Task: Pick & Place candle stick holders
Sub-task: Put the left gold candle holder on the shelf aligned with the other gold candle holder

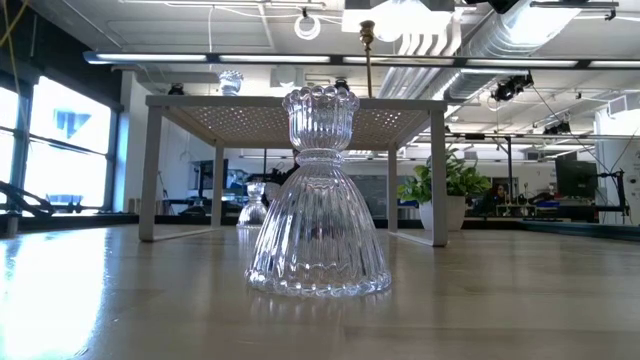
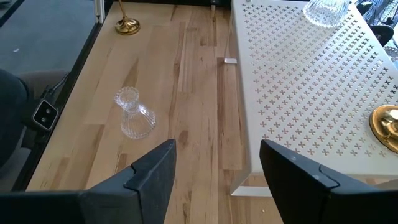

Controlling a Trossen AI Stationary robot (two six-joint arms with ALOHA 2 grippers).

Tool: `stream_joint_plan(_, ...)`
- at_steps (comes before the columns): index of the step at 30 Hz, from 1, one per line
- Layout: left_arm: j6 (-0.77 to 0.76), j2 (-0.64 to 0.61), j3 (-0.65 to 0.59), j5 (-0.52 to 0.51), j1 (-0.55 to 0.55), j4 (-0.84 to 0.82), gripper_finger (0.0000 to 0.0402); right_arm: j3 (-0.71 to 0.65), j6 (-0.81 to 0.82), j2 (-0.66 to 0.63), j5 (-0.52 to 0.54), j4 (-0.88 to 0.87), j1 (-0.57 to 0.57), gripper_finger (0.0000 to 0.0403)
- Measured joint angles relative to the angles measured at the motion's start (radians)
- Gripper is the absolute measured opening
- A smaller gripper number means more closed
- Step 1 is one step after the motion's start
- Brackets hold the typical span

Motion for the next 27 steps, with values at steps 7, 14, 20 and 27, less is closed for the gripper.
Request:
stream_joint_plan(7, 0.030, 0.000, -0.039, 0.052, 0.000, 0.010, 0.0234, 0.000, 0.000, 0.000, 0.000, 0.000, 0.000, 0.0224)
stream_joint_plan(14, 0.032, 0.000, -0.039, 0.027, 0.000, 0.011, 0.0234, 0.000, 0.000, 0.000, 0.000, 0.000, 0.000, 0.0225)
stream_joint_plan(20, 0.064, 0.000, -0.039, -0.019, 0.000, 0.028, 0.0234, 0.000, 0.000, 0.000, 0.000, 0.000, 0.000, 0.0225)
stream_joint_plan(27, 0.055, 0.000, -0.039, -0.030, 0.000, 0.042, 0.0234, 0.000, 0.000, 0.000, 0.000, 0.000, 0.000, 0.0225)
